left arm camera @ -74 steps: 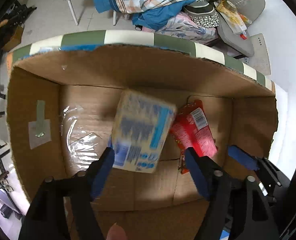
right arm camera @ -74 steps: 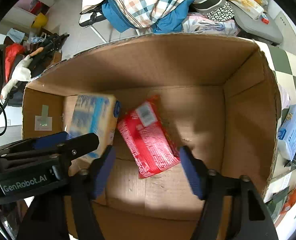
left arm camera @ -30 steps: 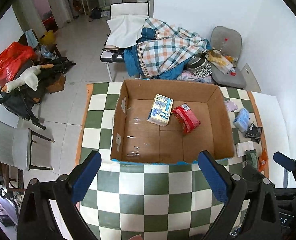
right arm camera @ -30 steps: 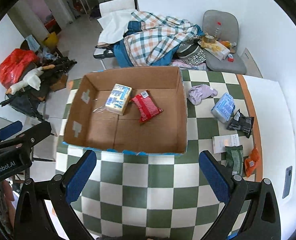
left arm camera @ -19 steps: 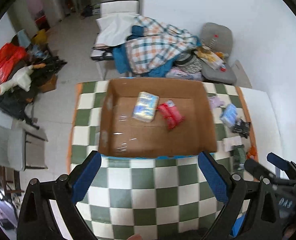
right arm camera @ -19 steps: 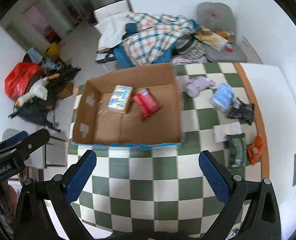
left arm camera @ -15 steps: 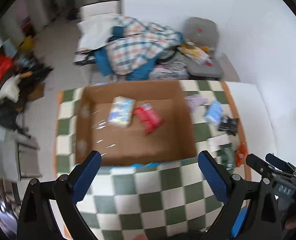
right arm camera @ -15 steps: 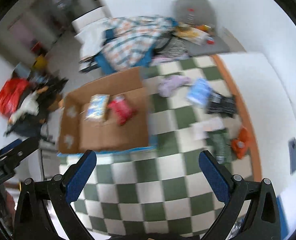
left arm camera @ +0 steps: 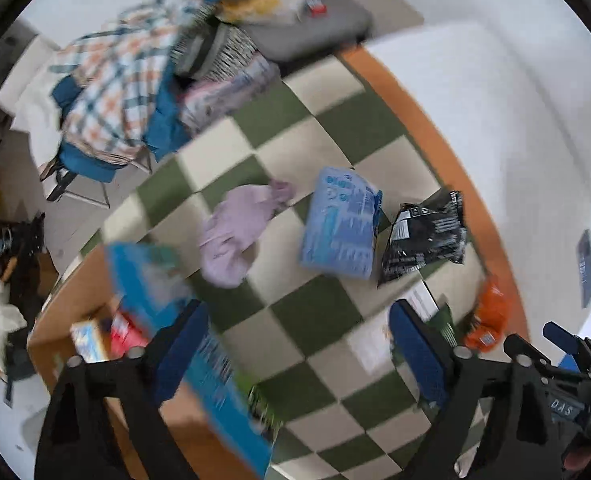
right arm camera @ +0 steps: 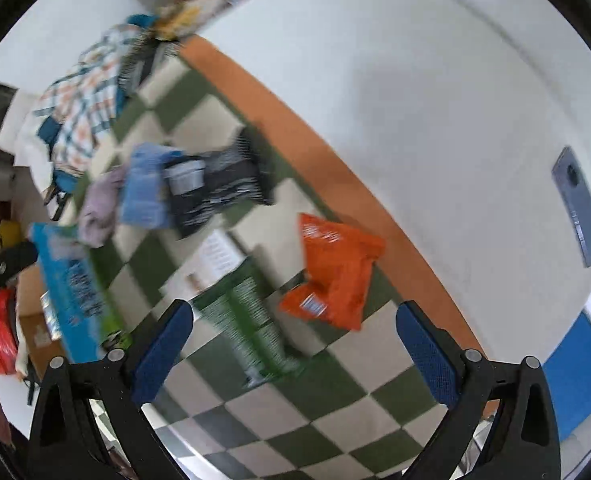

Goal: Organize soft objects
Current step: 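Grasp the blue milk carton with the left tool while the right tool grasps the orange bag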

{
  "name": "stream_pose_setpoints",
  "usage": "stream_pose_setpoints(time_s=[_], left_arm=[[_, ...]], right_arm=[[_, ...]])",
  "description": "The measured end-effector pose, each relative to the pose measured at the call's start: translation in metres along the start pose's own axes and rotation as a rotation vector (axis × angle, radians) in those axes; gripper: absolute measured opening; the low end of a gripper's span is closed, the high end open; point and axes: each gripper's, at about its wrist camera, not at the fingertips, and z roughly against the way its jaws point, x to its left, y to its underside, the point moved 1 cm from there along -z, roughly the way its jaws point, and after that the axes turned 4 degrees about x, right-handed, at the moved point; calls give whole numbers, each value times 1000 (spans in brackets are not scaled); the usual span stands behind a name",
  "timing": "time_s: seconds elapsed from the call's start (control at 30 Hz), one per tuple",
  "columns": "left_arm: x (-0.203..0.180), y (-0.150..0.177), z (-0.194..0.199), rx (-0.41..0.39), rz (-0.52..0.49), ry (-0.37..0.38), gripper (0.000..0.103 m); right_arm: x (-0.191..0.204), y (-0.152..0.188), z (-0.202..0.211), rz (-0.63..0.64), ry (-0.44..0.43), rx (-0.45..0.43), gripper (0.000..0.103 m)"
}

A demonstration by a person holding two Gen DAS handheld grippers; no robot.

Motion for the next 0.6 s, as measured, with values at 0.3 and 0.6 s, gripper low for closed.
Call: stream_pose_setpoints(time_s=[0.3, 0.6], left_arm=[[-29, -58, -92, 159, -49, -75, 84], [-34, -71, -118, 203, -42, -65, 85]], right_arm=[[-31, -26, -73, -66, 12, 118, 83], [-37, -26, -107, -93, 20, 163, 76]])
